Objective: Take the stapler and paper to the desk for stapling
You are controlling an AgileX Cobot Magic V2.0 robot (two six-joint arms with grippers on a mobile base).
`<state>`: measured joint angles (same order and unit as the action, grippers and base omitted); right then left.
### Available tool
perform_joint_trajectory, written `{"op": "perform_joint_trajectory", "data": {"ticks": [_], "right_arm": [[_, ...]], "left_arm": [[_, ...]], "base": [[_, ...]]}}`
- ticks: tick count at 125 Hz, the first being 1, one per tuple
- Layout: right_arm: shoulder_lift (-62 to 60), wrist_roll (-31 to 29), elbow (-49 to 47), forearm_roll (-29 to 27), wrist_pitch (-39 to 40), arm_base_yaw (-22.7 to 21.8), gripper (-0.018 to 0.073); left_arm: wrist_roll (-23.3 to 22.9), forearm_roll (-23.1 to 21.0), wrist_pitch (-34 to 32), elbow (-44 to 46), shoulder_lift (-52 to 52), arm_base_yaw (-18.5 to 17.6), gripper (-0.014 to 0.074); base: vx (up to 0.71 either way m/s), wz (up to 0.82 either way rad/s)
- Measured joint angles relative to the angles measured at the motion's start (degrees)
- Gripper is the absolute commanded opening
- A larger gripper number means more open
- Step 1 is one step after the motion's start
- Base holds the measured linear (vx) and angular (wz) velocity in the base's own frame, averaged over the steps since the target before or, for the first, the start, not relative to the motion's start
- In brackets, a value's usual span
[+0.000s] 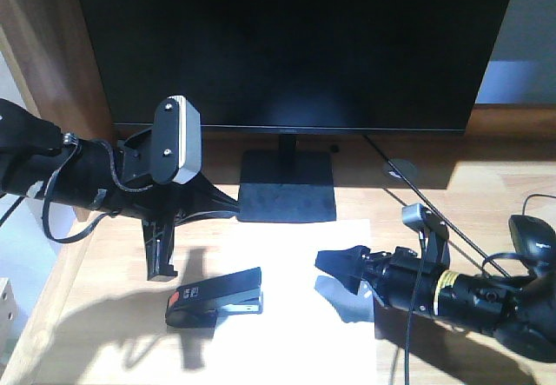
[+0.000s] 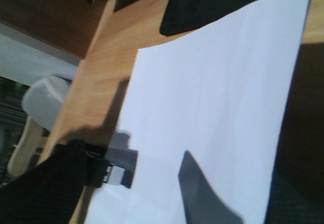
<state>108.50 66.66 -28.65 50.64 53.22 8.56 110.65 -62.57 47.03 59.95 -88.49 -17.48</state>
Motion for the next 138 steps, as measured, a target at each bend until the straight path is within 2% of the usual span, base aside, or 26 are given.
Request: {"op": "perform_joint_trajectory", "data": {"ticks": [26,36,48,52,55,56,61,62,67,68,69,70,77,86,89,90,101,102,105,106,109,110,112,120,126,138], "right_arm": [[-8.6,-1.8,-1.1,1.7,-17.8,0.0,0.0546],[-12.6,-2.6,-1.3,1.7,-24.5,0.0,0.0501],[-18.2,-5.5,-1.3,1.7,-30.9,0.0,0.0417],[-21.0,-7.0,-1.3,1.7,-33.7,0.0,0.037],[-22.1,-7.6,-1.3,1.7,-34.9,0.0,0.0356],[-22.9,-8.0,-1.3,1.7,-35.7,0.0,0.0335],[-24.9,-8.8,-1.3,1.7,-37.7,0.0,0.0304],[-25.7,-9.1,-1.3,1.7,-38.9,0.0,0.0279],[-27.6,-9.7,-1.3,1.7,-40.8,0.0,0.0237],[-28.4,-10.0,-1.3,1.7,-41.5,0.0,0.0218],[-28.4,-10.0,-1.3,1.7,-41.5,0.0,0.0218],[-29.2,-10.2,-1.3,1.7,-42.2,0.0,0.02],[-31.8,-11.1,-1.3,1.7,-44.6,0.0,0.0137],[-36.5,-12.3,-1.2,1.7,-48.1,0.0,0.0029],[-37.2,-12.4,-1.2,1.7,-48.6,0.0,0.0004],[-38.3,-12.6,-1.2,1.7,-49.4,0.0,-0.0012],[-42.1,-13.3,-1.2,1.7,-52.1,0.0,-0.0012],[-42.8,-13.4,-1.2,1.7,-52.4,0.0,-0.0012],[-43.8,-13.6,-1.2,1.7,-53.2,0.0,-0.0011],[-44.4,-13.7,-1.2,1.7,-53.2,0.0,-0.0011],[-45.4,-13.7,-1.2,1.7,-53.6,0.0,-0.001],[-46.1,-13.7,-1.2,1.7,-53.8,0.0,-0.001],[-47.1,-13.8,-1.2,1.7,-54.2,0.0,-0.001],[-50.4,-13.8,-1.2,1.7,-55.1,0.0,-0.001],[-53.1,-13.8,-1.2,1.7,-55.5,0.0,-0.001],[-58.1,-13.8,-0.9,1.7,-55.6,0.0,-0.001]], "left_arm": [[-6.1,0.3,-3.1,0.0,0.0,0.0,-0.0006],[-11.0,1.7,-5.5,0.0,0.0,0.0,-0.0006],[-19.5,5.5,-9.3,0.0,0.0,0.0,-0.0006],[-25.2,8.4,-11.2,0.0,0.0,0.0,-0.0006],[-26.7,9.3,-11.7,0.0,0.0,0.0,-0.0006],[-29.0,10.6,-12.5,0.0,0.0,0.0,-0.0006],[-32.1,12.5,-13.4,0.0,0.1,0.0,-0.0006],[-34.4,14.1,-14.0,0.0,0.1,0.0,-0.0006],[-37.6,16.3,-14.9,0.0,0.2,0.0,-0.0006],[-40.0,18.0,-15.2,0.0,0.3,0.0,-0.0006],[-39.2,17.4,-15.2,0.0,0.3,0.0,-0.0006],[-41.6,19.2,-15.7,0.0,0.5,0.0,-0.0006],[-47.2,22.7,-16.5,0.0,0.9,0.0,-0.0006],[-56.8,31.1,-18.0,0.0,2.6,0.0,-0.0006],[-59.2,32.5,-18.1,0.0,2.9,0.0,-0.0006],[-60.8,34.6,-18.3,0.0,3.2,0.0,-0.0006],[-69.9,42.3,-18.9,0.0,5.0,0.0,-0.0006],[-72.5,44.4,-19.0,0.0,5.4,0.0,-0.0006],[-74.2,45.9,-19.0,0.0,5.7,0.0,-0.0006],[-76.8,48.0,-19.0,0.0,6.2,0.0,-0.0006],[-78.6,49.4,-19.0,0.0,6.5,0.0,-0.0006],[-81.2,51.4,-19.0,0.0,6.9,0.0,-0.0006],[-82.1,52.7,-19.0,0.0,7.2,0.0,-0.0006],[-91.7,59.1,-19.0,0.0,8.6,0.0,-0.0006],[-95.8,62.2,-19.0,-0.1,9.6,0.0,-0.0006],[-99.1,65.6,-19.6,-0.6,11.7,0.0,-0.0006]], "base": [[0.0,0.0],[0.0,0.0],[0.0,0.0],[0.0,0.0],[0.0,0.0],[0.0,0.0],[0.0,0.0],[0.0,0.0],[0.0,0.0],[0.0,0.0],[0.0,0.0],[0.0,0.0],[0.0,0.0],[0.0,0.0],[0.0,0.0],[0.0,0.0],[0.0,0.0],[0.0,0.0],[0.0,0.0],[0.0,0.0],[0.0,0.0],[0.0,0.0],[0.0,0.0],[0.0,0.0],[0.0,0.0],[0.0,0.0]]}}
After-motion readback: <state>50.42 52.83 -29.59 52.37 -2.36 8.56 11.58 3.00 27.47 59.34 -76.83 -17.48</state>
